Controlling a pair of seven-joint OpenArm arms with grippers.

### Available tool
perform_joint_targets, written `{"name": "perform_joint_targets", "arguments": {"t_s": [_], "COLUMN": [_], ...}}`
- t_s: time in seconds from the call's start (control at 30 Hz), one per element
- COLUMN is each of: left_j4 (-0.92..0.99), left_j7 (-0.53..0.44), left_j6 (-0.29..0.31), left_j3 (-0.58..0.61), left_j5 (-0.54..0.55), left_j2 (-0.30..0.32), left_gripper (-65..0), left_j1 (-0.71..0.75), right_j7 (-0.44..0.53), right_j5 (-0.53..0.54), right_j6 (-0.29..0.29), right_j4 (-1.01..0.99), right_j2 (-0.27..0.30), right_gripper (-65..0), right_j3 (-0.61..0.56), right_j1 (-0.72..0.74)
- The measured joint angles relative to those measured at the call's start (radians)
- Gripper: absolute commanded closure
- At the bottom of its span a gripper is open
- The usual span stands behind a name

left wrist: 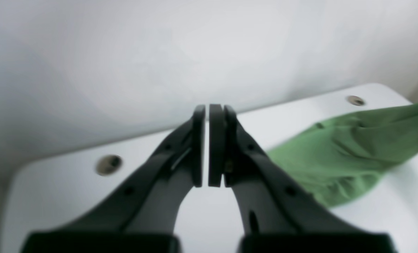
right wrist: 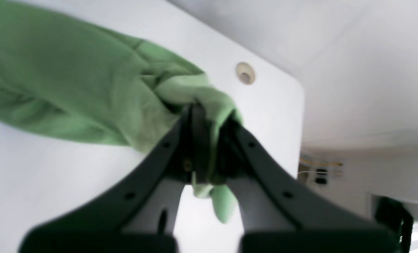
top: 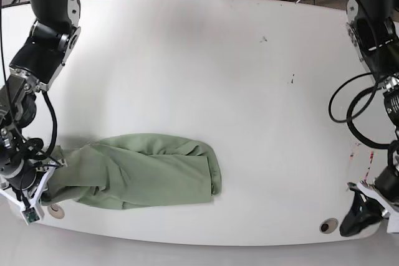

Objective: Layout the t-shirt on the table in an organized manner, then fold the t-shirt properly
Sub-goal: 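Lay the polo down and open the left gripper, then reach the left gripper to the bunched end of the polo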

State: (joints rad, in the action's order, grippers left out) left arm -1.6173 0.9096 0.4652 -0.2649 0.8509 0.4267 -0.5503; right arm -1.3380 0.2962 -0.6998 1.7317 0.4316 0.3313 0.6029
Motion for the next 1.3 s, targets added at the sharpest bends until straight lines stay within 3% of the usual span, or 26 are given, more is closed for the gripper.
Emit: {"name": "perform_joint_targets", "arguments": {"t_s": [0.07,0.27,0.37,0.53,0.67,0.97,1.3], "left_j4": [-0.003,0.006,0.006,0.011,0.046,0.218,0.423], "left_j7": [-0.005,0.02,0.036,0.04,0.04,0.017,-0.18], "left_j6": [-0.002,-0.005,-0.011,-0.013,-0.013,-0.019,-0.013], "left_j3": [-0.003,-0.001,0.003,0.033,0.092,0.099,0.1], "left_j5": [0.027,0.04,0.041,0.032,-0.067,-0.314,-0.483], "left_j2": [-0.012,-0.099,-0.157,-0.235,-0.304,-0.461,-0.571], "left_gripper": [-3.3,-27.2,-34.3,-35.0,-35.1,-35.1,-35.1], "left_j1": [0.067,0.217,0.274,0.339,0.357,0.332,0.22], "right_j7": [0.005,0.002,0.003,0.002,0.01,0.032,0.042], "right_j5": [0.01,0.007,0.016,0.015,0.018,0.011,0.015], "right_j6": [-0.001,0.0,0.0,0.0,0.0,0.0,0.0], "right_j4": [0.01,0.036,0.047,0.06,0.061,0.061,0.067], "right_j2": [-0.006,-0.039,-0.048,-0.069,-0.091,-0.088,-0.122], "right_gripper": [0.0,0.0,0.0,0.0,0.0,0.0,0.0], "right_j3": [0.02,0.063,0.062,0.07,0.085,0.1,0.1], "right_j1": [-0.034,-0.1,-0.129,-0.155,-0.173,-0.211,-0.235]}}
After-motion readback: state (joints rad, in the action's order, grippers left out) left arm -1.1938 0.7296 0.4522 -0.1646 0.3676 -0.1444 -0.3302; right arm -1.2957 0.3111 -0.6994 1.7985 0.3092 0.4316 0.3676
